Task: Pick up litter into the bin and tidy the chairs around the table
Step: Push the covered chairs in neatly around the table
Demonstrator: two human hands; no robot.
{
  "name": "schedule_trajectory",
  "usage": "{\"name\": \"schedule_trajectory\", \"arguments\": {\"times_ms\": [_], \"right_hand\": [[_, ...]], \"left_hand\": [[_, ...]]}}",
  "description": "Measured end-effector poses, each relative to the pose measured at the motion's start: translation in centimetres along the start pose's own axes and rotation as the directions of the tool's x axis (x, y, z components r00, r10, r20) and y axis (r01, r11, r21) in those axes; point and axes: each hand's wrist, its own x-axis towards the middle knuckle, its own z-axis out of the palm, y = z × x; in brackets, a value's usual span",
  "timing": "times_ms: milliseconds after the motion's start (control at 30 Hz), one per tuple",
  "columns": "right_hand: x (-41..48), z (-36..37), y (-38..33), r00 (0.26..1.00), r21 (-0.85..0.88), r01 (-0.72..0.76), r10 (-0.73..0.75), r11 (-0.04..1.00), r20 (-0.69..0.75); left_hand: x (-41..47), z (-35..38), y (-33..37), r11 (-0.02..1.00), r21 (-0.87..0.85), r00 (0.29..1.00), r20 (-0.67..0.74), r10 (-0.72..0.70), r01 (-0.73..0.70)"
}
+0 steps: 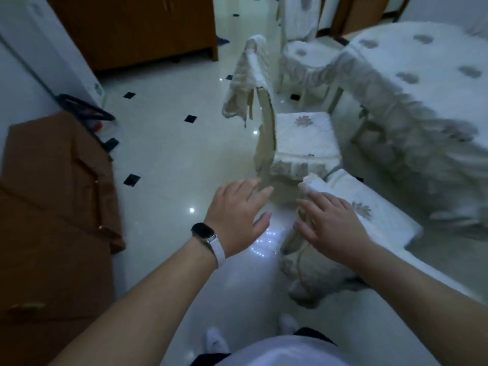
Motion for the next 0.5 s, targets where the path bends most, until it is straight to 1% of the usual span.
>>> {"name": "schedule_trajectory", "arguments": {"times_ms": [33,100,167,267,367,433,500], "right_hand": [[-0.8,-0.3,0.0,0.998,-0.010,-0.064,0.065,0.998,0.006],[-2.8,-0.8,0.0,0.982,-0.028,-0.185,0.184,0.982,-0.033],[-5.3,-1.4,0.1,0.951,-0.051,-0.307,0.304,0.950,-0.059],[-9.6,-1.9,0.8,0.879,-0.065,-0.475,0.469,0.878,-0.087],[-13.5,-2.2,1.7,0.791,-0.037,-0.609,0.603,0.792,-0.105],[-15.5,-2.0,2.5,0.737,-0.006,-0.672,0.668,0.740,-0.101],[-16.8,-1.5,3.2,0.702,0.007,-0.707,0.703,0.707,-0.113]], "left_hand": [[0.6,0.3,-0.2,0.999,-0.035,0.999,0.003,0.036,-0.036],[1.5,1.3,0.0,0.989,-0.092,0.994,-0.003,0.114,-0.113],[2.4,2.5,0.8,0.968,-0.148,0.979,-0.006,0.205,-0.203],[3.9,3.8,3.2,0.921,-0.243,0.947,0.023,0.319,-0.305],[5.2,4.5,6.1,0.877,-0.312,0.912,0.070,0.404,-0.364],[6.0,5.1,7.8,0.856,-0.322,0.887,0.093,0.453,-0.404],[6.6,5.6,9.0,0.849,-0.311,0.872,0.104,0.478,-0.428]]}}
